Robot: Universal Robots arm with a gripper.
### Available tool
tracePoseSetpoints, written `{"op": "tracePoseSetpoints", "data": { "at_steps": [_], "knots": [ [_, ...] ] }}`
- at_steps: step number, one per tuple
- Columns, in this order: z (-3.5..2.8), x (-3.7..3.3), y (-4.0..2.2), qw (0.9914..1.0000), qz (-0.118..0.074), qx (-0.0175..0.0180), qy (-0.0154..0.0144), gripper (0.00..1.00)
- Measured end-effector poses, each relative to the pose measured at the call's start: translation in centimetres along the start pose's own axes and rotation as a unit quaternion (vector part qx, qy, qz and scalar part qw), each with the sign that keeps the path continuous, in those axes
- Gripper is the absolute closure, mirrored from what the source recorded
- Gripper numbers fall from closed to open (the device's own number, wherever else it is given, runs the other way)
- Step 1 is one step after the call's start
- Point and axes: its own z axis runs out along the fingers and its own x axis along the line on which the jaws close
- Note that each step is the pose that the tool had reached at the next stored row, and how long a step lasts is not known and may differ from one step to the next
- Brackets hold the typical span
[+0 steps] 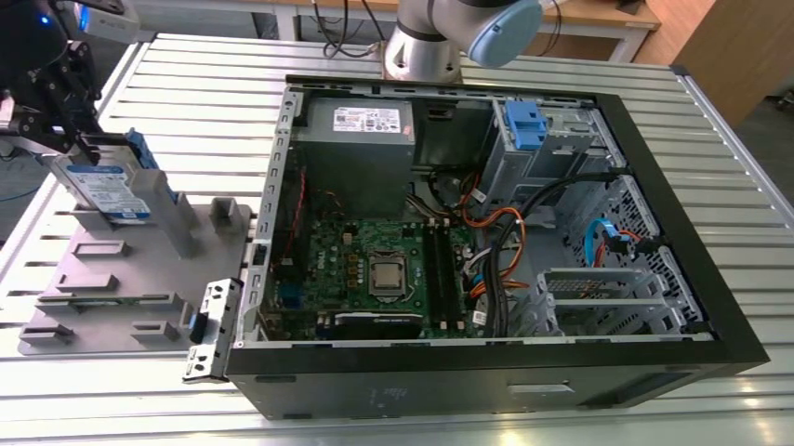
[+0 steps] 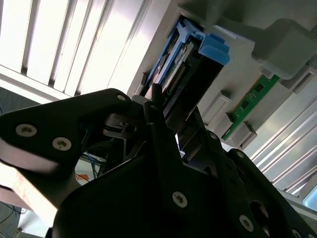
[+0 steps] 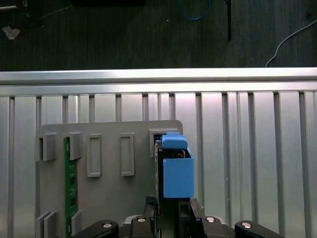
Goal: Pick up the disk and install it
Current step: 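Pick up the disk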
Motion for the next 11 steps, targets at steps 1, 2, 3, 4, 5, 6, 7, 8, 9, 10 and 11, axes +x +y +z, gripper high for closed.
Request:
{"op": "tracePoseSetpoints", "data": {
  "at_steps": [1, 2, 3, 4, 5, 6, 7, 8, 9, 10, 11],
  "knots": [
    [0.01, 0.0, 0.0, 1.0, 0.0, 0.0001, -0.0003, 0.62],
    [0.01, 0.0, 0.0, 1.0, -0.001, 0.0, -0.0009, 0.62],
    [0.01, 0.0, 0.0, 1.0, -0.002, 0.0, -0.0017, 0.62],
    [0.01, 0.0, 0.0, 0.99999, -0.002, -0.0001, -0.0026, 0.62],
    [0.01, 0.0, 0.0, 0.99999, -0.003, -0.0001, -0.0029, 0.62],
    [0.01, 0.0, 0.0, 0.99999, -0.003, -0.0001, -0.0029, 0.62],
    [0.01, 0.0, 0.0, 0.99999, -0.003, -0.0001, -0.003, 0.62],
    [0.01, 0.05, 0.0, 0.99999, -0.003, -0.0001, -0.003, 0.62],
    [0.01, 0.05, 0.0, 0.99999, -0.003, -0.0001, -0.003, 0.62],
    [0.01, 0.05, 0.0, 0.99999, -0.003, -0.0001, -0.003, 0.62],
    [0.0, 0.05, 0.0, 0.99999, -0.003, -0.0001, -0.0029, 0.62]
  ]
}}
